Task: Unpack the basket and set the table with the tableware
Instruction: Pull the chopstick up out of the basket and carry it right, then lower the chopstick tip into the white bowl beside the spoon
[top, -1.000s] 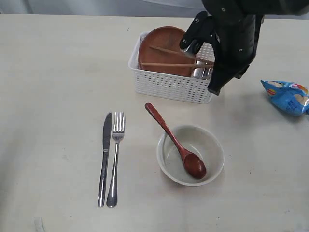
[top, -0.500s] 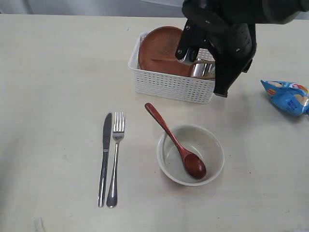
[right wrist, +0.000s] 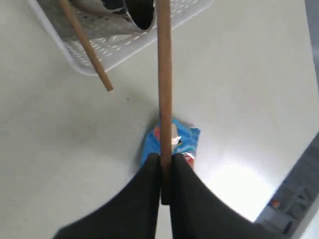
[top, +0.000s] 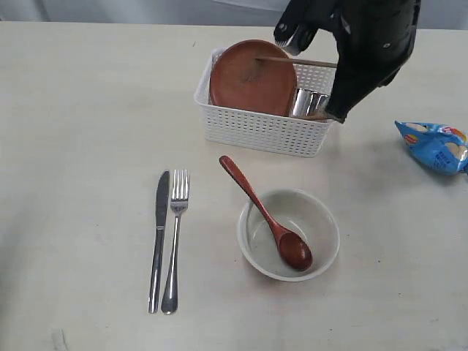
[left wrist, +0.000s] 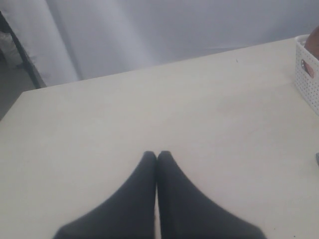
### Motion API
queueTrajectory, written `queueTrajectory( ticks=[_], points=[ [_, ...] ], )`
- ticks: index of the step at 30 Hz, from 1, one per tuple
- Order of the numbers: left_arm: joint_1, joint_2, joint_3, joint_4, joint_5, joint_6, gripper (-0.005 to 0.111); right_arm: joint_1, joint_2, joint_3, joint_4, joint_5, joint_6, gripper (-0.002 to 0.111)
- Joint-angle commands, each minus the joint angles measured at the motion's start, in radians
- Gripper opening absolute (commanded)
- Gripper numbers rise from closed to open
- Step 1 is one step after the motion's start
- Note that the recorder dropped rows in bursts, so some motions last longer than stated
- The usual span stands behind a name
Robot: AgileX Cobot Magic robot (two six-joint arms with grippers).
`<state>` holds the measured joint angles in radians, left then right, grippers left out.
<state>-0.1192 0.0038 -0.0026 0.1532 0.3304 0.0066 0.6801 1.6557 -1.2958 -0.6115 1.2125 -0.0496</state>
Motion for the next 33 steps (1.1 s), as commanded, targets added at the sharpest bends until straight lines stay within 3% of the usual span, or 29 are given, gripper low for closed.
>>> queueTrajectory(
  ticks=[1, 7, 21, 33],
  points=[
    [-0.007, -0.004, 0.003, -0.007, -0.010, -0.007, 0.000, -0.004, -0.078, -0.003, 0.182, 0.009, 0.027, 0.003],
    [-0.007, -0.004, 0.003, -0.007, -0.010, -0.007, 0.000, -0.004, -0.161, 0.030, 0.334, 0.009, 0.067, -0.001],
    [-0.007, -0.004, 0.003, -0.007, -0.010, -0.007, 0.000, -0.004, -0.307, 0.250, 0.448, 0.009, 0.239, -0.001],
    [-0.007, -0.004, 0.003, -0.007, -0.010, -0.007, 0.000, -0.004, -0.515, 0.454, 0.737, 0.009, 0.336, -0.001]
  ],
)
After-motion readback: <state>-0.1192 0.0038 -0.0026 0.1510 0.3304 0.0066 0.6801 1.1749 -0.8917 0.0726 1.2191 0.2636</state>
